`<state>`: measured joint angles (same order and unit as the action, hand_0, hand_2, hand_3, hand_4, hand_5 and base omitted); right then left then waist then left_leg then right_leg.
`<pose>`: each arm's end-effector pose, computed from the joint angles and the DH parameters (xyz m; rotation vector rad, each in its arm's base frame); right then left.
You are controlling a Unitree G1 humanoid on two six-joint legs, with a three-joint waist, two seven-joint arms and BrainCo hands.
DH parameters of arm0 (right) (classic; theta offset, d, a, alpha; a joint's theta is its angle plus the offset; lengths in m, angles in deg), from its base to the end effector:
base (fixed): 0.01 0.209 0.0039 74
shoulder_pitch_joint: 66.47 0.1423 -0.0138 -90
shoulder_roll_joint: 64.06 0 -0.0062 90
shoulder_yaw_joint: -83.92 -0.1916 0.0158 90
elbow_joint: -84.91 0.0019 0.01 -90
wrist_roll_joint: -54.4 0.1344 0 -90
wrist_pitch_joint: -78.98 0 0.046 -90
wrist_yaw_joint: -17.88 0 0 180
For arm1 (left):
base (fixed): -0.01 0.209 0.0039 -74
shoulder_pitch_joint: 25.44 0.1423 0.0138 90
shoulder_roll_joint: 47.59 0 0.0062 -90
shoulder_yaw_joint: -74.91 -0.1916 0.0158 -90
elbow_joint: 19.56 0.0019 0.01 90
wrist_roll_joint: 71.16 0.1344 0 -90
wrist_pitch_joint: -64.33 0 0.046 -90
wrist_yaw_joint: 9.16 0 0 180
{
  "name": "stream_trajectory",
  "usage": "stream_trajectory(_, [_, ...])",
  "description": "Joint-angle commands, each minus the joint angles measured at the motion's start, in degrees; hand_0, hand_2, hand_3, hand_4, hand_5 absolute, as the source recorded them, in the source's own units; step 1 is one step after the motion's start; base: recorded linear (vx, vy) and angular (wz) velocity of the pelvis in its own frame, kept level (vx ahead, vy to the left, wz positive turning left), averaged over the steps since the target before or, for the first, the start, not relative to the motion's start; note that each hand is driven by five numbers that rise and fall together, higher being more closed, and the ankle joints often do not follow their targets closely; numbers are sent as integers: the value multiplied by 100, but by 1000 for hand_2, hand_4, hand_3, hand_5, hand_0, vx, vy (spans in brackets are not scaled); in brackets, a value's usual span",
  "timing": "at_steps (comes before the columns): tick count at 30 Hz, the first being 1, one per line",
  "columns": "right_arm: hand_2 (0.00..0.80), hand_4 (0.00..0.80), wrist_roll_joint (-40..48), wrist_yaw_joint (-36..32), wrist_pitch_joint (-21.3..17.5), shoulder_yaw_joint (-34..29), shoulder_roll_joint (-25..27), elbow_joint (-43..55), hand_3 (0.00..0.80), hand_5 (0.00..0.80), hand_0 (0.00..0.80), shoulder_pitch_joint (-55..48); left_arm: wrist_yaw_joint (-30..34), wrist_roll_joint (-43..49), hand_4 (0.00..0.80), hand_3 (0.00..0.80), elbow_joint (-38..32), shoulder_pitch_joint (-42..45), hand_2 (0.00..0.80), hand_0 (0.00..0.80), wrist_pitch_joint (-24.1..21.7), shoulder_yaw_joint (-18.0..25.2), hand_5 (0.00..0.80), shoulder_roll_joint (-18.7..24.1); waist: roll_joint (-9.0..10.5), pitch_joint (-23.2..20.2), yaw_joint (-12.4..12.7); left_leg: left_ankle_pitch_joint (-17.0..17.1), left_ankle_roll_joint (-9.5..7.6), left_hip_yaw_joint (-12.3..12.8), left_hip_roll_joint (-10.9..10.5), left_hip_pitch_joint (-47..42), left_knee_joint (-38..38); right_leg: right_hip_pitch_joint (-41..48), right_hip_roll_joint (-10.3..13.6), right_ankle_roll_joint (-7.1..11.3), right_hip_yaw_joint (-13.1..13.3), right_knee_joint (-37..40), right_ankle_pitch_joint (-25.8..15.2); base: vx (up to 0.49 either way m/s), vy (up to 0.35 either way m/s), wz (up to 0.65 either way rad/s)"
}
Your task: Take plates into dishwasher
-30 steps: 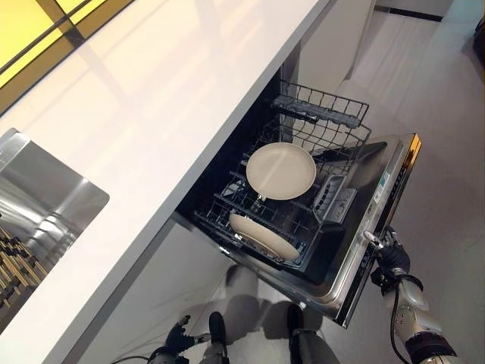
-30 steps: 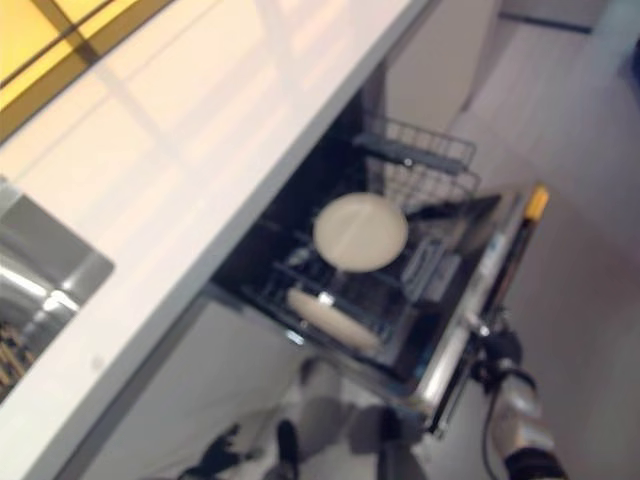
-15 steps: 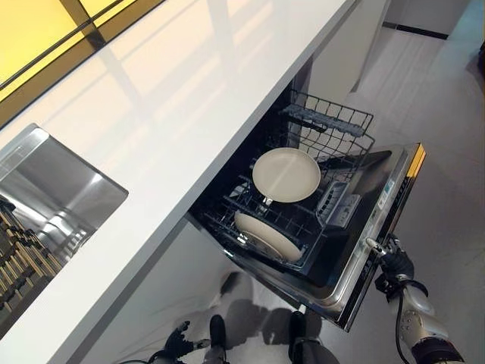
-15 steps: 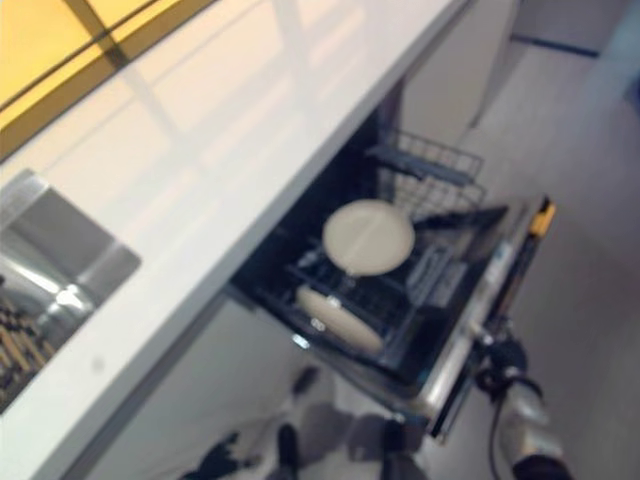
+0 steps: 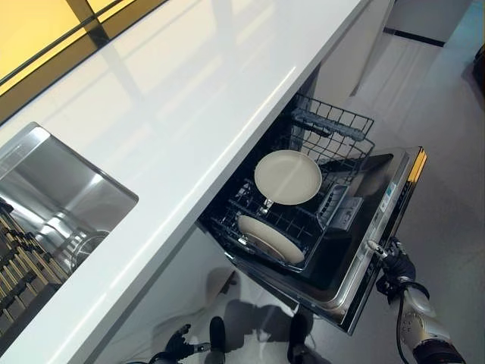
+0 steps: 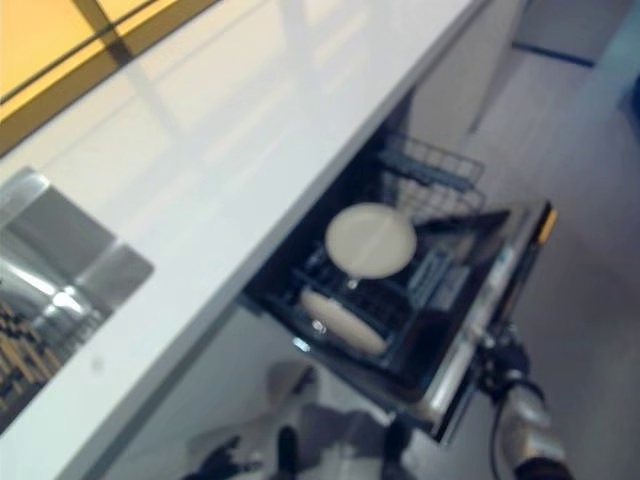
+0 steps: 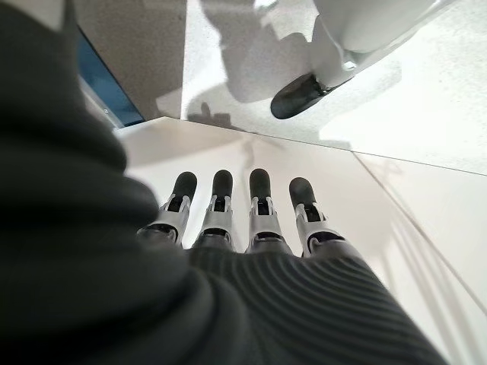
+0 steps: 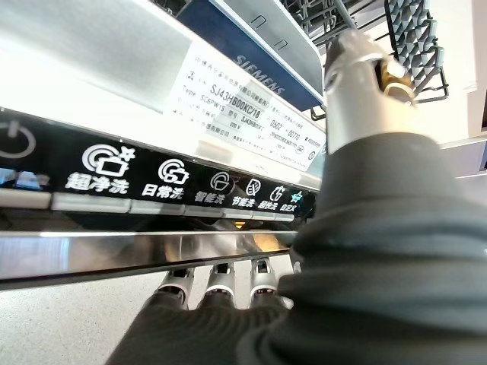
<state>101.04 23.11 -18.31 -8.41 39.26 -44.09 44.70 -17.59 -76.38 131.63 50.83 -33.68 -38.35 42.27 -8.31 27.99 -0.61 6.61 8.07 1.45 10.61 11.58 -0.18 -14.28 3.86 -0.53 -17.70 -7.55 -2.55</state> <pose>0.2575 -0.2874 0.0469 0.3264 0.0723 -0.4010 0.1801 0.1980 -0.0800 0.4623 0.6976 -0.0673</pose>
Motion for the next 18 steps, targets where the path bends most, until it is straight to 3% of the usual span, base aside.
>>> stream_trajectory(1, [0,0,-390,-896,328,1413,-1130,1134,0,0,0,885,57,199,0,0,-142,-7,0,0,-38,-21,0,298,499,-219,619,412,-416,-27,-444,341,-351,397,457,304,128,-375,559,81,16,4])
stream_trajectory(18, [0,0,-411,-831,396,1524,-1318,1136,0,0,0,899,273,353,0,0,-92,179,0,0,-2,-95,0,321,613,-530,803,230,-525,-101,-603,117,-361,803,580,440,84,61,363,75,36,1])
